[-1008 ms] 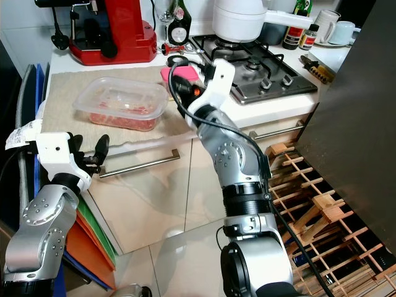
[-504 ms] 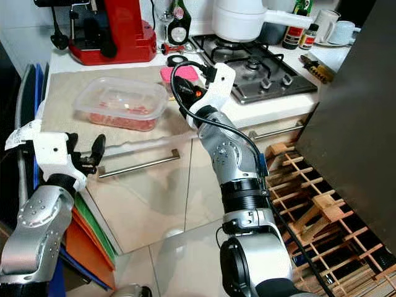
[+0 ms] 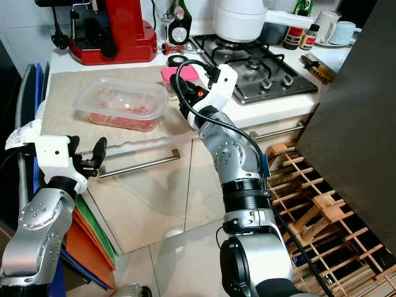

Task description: Restocking fridge

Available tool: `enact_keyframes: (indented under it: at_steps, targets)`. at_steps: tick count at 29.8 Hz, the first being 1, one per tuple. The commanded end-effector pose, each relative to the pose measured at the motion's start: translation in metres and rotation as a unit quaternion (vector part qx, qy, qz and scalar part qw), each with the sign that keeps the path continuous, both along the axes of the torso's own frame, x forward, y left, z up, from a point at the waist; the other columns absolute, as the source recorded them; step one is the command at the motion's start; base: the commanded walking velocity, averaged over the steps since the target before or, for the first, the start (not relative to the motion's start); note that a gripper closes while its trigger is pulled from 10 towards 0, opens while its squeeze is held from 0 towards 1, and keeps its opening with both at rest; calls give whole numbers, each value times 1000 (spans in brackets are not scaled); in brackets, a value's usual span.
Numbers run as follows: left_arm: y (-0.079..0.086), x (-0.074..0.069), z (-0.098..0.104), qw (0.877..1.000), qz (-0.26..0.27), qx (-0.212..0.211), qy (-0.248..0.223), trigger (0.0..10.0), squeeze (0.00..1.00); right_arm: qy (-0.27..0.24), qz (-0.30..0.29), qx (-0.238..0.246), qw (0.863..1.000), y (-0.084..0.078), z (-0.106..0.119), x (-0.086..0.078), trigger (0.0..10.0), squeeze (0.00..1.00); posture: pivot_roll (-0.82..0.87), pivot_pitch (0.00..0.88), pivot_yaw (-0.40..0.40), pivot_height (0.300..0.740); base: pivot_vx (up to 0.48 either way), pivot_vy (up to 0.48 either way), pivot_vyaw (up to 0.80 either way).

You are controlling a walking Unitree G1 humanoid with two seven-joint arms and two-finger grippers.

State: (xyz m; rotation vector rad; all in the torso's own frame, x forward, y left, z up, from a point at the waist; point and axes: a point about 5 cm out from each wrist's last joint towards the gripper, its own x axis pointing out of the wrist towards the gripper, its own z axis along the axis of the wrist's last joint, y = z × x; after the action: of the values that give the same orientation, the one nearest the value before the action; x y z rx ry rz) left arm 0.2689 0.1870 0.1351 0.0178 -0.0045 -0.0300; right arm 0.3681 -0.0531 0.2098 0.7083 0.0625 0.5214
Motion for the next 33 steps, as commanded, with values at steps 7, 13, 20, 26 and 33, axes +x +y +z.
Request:
enact_keyframes:
  at_steps: [7,13,20,26,33]
  targets:
    - [-11,-4,-11,999,-28,-2,16,10000,0,35,36,36,998,20,-6,-2,10000,1000,74,10,-53,740,0,0,0]
    - [-11,-3,-9,1000,-26,-3,11,10000,0,44,44,33,998,26,-9,-2,10000,1000,77,13,-55,740,0,0,0]
    - [-11,-3,-8,1000,-25,-2,10,10000,0,89,55,42,994,29,-18,-2,10000,573,78,16,-57,740,0,0,0]
    - [-13,-2,-8,1000,-24,-6,9,10000,0,87,74,44,992,36,-16,-3,10000,0,75,18,-64,740,0,0,0]
    - [-14,-1,-7,1000,-23,-7,6,10000,0,81,93,46,991,46,-8,2,10000,0,81,17,-68,740,0,0,0]
